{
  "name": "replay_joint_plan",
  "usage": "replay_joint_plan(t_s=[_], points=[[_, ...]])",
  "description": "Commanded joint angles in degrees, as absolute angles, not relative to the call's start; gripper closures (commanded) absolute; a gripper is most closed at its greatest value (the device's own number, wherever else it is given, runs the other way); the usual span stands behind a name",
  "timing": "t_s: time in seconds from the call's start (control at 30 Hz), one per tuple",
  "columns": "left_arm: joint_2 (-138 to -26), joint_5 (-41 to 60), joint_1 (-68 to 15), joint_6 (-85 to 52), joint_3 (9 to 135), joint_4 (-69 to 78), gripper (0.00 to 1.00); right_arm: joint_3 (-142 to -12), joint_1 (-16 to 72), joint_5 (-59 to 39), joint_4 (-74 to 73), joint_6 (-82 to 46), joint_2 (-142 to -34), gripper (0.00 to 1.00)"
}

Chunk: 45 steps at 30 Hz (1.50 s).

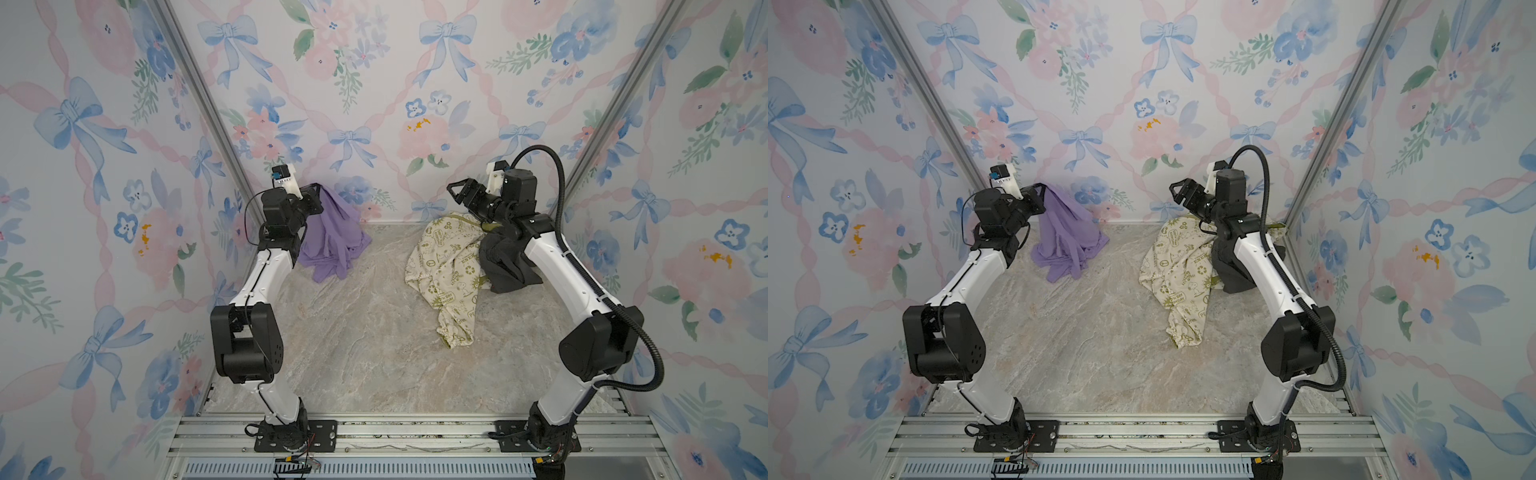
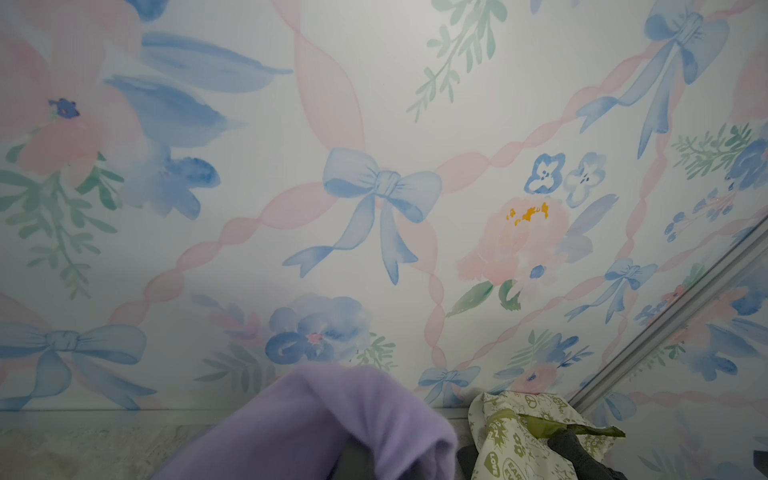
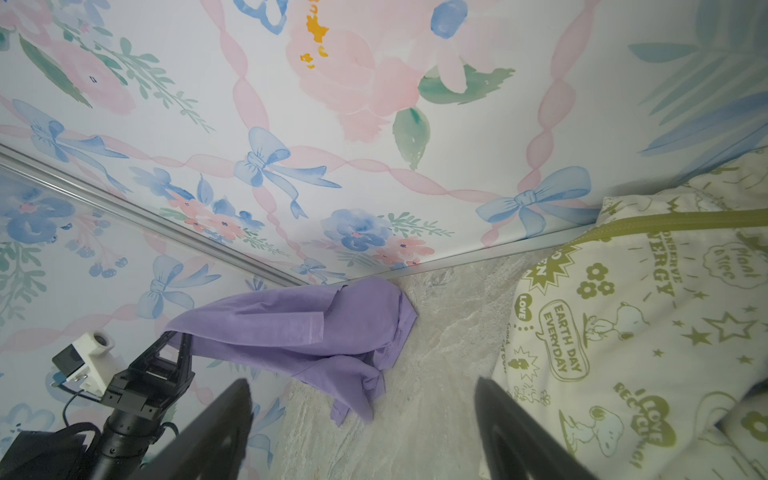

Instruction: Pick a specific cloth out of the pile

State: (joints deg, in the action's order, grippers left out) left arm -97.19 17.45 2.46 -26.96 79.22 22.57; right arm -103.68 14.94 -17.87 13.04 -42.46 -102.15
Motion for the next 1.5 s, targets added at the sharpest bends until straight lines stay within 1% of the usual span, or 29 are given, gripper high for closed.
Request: replay_joint_plan(t_s=[0.0, 0.17, 0.27, 0.53, 0.63, 0.83, 0.87, 0.93, 0.97, 1.03, 1.13, 1.2, 1.3, 1.43, 1.47], points=[[-92.3, 14.0, 2.8, -24.7, 72.8, 25.0, 1.00, -103.2, 14.6, -19.0, 11.7, -43.3, -102.2, 0.14], [-88.8, 11.8, 3.3, -24.6, 62.9, 24.9, 1.00, -101.6, 14.5, -18.9, 11.6, -43.1, -101.1, 0.13], [-86.7, 10.2, 3.6, -24.5, 59.2, 23.7, 1.00, -100.9, 14.4, -18.8, 12.7, -42.0, -100.2, 0.13], [-86.2, 7.1, 3.6, -21.9, 58.7, 8.1, 1.00, -97.8, 13.4, -18.6, 12.5, -41.7, -98.0, 0.12], [-85.0, 7.5, 3.6, -22.9, 55.1, 7.2, 0.98, -97.2, 13.2, -18.7, 12.3, -41.8, -98.0, 0.12], [-82.4, 4.3, 3.7, -25.0, 48.3, 4.7, 0.97, -96.5, 13.1, -19.2, 12.3, -41.7, -98.1, 0.12], [-82.2, 4.6, 3.6, -25.3, 47.5, 3.8, 0.96, -96.4, 13.1, -19.3, 12.3, -41.7, -98.1, 0.12], [-81.8, 6.2, 3.7, -25.8, 45.8, 2.3, 0.90, -96.2, 13.0, -19.5, 12.5, -41.7, -98.0, 0.11], [-81.5, 6.7, 3.7, -26.1, 45.1, 1.5, 0.86, -96.1, 13.0, -19.5, 12.5, -41.7, -98.0, 0.11], [-80.8, 7.4, 3.8, -27.1, 43.3, 0.2, 0.70, -95.8, 12.9, -19.7, 12.6, -41.6, -97.9, 0.11], [-78.6, 8.3, 4.3, -28.5, 42.0, -1.0, 0.62, -95.5, 12.8, -19.8, 12.6, -41.6, -97.7, 0.11], [-76.1, 8.2, 4.3, -28.5, 42.0, -1.6, 0.54, -95.5, 12.7, -19.9, 12.7, -41.5, -97.6, 0.11], [-71.1, 5.2, 4.5, -27.5, 42.8, -2.0, 0.43, -95.4, 12.7, -20.1, 12.9, -41.2, -97.5, 0.10], [-64.4, -0.9, 4.4, -26.1, 45.3, -2.0, 0.25, -95.4, 12.7, -20.4, 12.6, -41.1, -97.4, 0.09], [-63.3, -2.5, 4.5, -25.9, 46.1, -1.9, 0.22, -95.4, 12.7, -20.3, 12.6, -41.2, -97.3, 0.09]])
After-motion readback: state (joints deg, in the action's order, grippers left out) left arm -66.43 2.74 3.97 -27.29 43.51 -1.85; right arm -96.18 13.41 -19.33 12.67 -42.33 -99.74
